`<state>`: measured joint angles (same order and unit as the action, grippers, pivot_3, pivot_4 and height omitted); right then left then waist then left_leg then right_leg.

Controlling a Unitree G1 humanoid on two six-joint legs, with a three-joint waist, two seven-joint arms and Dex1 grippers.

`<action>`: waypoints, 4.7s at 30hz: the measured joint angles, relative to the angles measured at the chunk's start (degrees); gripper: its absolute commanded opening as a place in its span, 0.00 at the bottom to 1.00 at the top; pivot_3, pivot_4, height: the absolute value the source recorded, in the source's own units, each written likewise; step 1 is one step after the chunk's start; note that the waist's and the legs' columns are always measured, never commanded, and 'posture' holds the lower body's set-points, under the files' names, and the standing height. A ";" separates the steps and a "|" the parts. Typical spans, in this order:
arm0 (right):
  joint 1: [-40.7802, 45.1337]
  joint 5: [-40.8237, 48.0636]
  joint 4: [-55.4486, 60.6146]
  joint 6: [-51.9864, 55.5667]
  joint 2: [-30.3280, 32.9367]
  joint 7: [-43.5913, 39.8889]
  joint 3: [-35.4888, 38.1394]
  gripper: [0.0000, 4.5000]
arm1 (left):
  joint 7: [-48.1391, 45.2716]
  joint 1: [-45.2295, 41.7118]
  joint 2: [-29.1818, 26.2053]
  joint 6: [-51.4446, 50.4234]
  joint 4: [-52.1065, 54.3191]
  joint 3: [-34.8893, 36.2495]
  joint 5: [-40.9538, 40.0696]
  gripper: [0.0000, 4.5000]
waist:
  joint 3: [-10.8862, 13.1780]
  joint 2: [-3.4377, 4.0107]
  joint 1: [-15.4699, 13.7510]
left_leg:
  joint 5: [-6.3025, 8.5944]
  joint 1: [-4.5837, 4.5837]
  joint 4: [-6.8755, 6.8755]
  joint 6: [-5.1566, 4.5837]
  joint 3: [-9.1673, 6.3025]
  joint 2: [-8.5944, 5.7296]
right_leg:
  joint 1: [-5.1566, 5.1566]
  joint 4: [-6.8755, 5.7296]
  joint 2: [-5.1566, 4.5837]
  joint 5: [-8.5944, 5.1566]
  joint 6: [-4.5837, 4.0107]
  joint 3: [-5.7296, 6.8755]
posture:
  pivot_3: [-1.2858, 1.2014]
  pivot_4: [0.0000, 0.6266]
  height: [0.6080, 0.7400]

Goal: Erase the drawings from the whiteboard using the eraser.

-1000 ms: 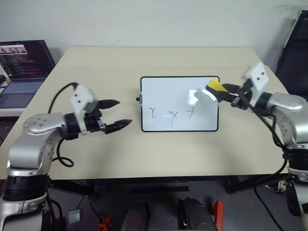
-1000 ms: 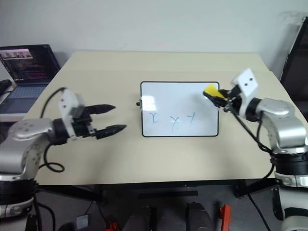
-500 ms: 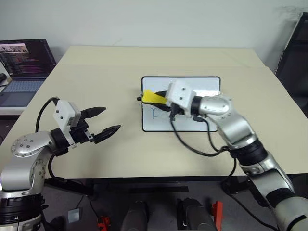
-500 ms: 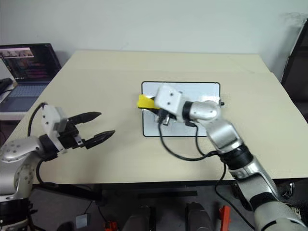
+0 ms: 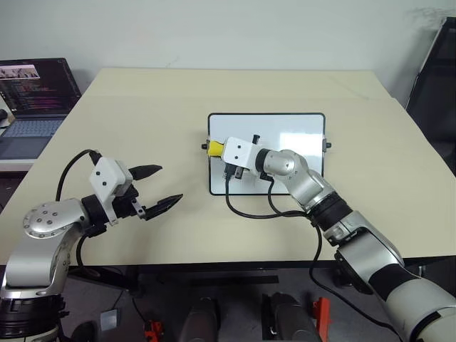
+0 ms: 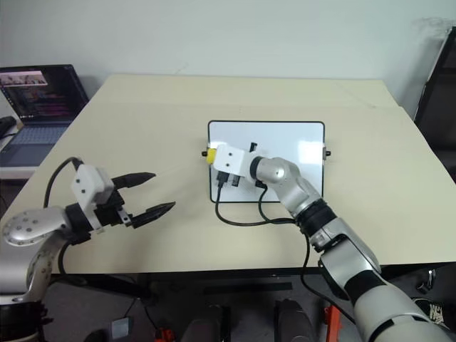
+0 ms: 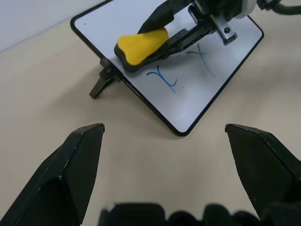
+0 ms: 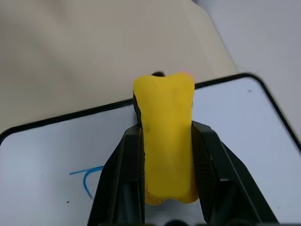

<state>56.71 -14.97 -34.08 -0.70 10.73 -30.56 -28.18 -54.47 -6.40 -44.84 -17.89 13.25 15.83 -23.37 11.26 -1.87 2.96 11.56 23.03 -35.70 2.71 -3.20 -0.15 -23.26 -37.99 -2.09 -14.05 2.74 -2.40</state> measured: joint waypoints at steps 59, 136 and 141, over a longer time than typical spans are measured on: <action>5.39 -11.79 -5.12 -1.22 2.89 2.24 0.14 0.22 | 2.54 -5.56 -0.03 -1.41 -2.36 -2.77 0.40 1.00 | -0.27 -0.19 -0.28 | -0.05 -0.37 0.33 0.00 0.16 0.81 | 0.09 0.06 0.43 -0.30 -0.57 -0.01 | 0.52 0.24 1.00; -25.18 18.49 36.58 11.38 48.73 -35.68 26.99 0.22 | 0.10 -20.27 -7.61 -17.94 0.80 -13.70 2.21 1.00 | 0.01 -0.17 -1.06 | 0.04 -0.08 0.58 0.11 0.25 0.87 | -0.24 0.16 0.86 -0.27 -0.45 -0.02 | 0.52 0.24 1.00; -25.18 18.49 36.79 11.43 48.67 -35.58 26.89 0.22 | 0.60 -23.65 -7.64 -20.87 3.44 -15.34 2.15 1.00 | 0.01 -0.16 -0.91 | 0.04 -0.11 0.58 0.11 0.25 0.87 | -0.24 0.12 0.88 -0.27 -0.46 -0.04 | 0.52 0.24 1.00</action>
<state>31.54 3.51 2.71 10.72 59.40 -66.13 -1.29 -53.87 -30.05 -52.48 -38.76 16.69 0.49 -21.23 11.28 -2.03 2.05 11.60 22.91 -35.12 2.82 -2.95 0.72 -23.50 -37.87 -1.21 -14.33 2.28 -2.44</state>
